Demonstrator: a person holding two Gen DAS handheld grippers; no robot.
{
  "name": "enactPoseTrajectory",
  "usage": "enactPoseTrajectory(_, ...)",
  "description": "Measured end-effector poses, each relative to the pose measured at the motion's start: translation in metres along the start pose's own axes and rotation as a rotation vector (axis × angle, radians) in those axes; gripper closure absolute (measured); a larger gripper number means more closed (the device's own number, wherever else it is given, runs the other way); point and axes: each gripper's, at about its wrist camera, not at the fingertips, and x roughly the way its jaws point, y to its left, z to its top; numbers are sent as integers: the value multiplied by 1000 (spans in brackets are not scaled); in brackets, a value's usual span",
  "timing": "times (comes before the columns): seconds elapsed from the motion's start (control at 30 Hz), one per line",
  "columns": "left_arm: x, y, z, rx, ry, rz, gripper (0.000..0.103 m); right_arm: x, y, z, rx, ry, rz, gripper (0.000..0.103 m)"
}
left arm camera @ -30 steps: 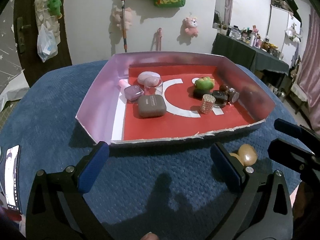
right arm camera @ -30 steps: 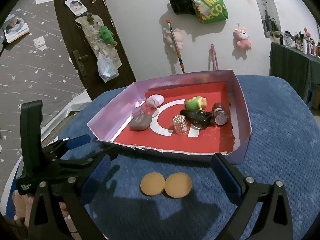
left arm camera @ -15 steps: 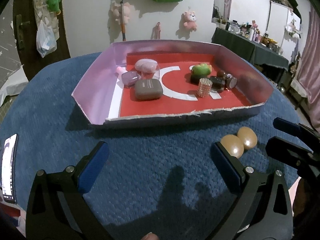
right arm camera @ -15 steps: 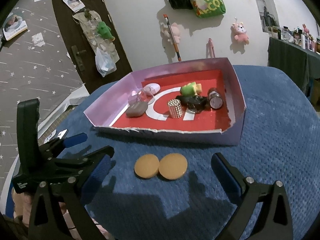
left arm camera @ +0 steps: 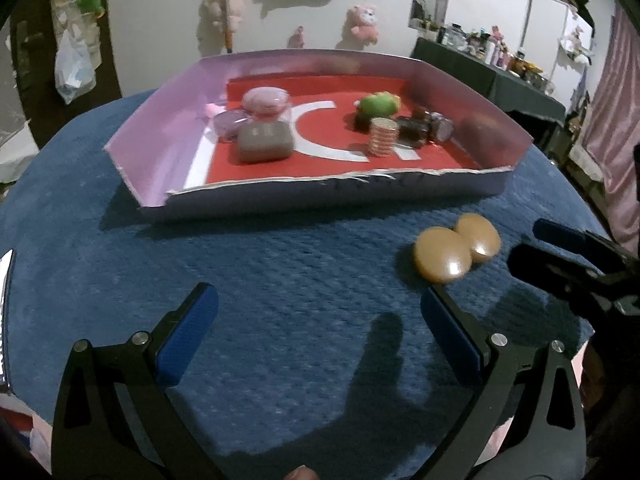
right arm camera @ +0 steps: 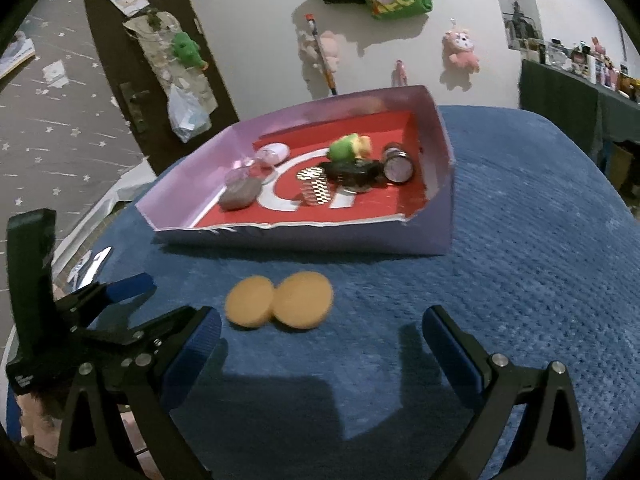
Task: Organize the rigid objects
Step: 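Withdraw both grippers from the box toward the two tan sponges, then grasp one tan sponge with the right gripper while the left gripper grasps the other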
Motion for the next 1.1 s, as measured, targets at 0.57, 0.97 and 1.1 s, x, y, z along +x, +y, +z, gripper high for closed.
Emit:
enactPoseTrajectory(0.57, 30, -34, 18, 50, 50, 31, 0, -5, -27, -2, 44, 1, -54, 0)
enactPoseTrajectory(0.97, 27, 27, 23, -98, 56, 36, 2, 21, 10, 5, -113, 41, -75, 8)
enactPoseTrajectory(1.1, 25, 22, 26, -74, 46, -14, 2, 27, 18, 5, -157, 63, -91, 11)
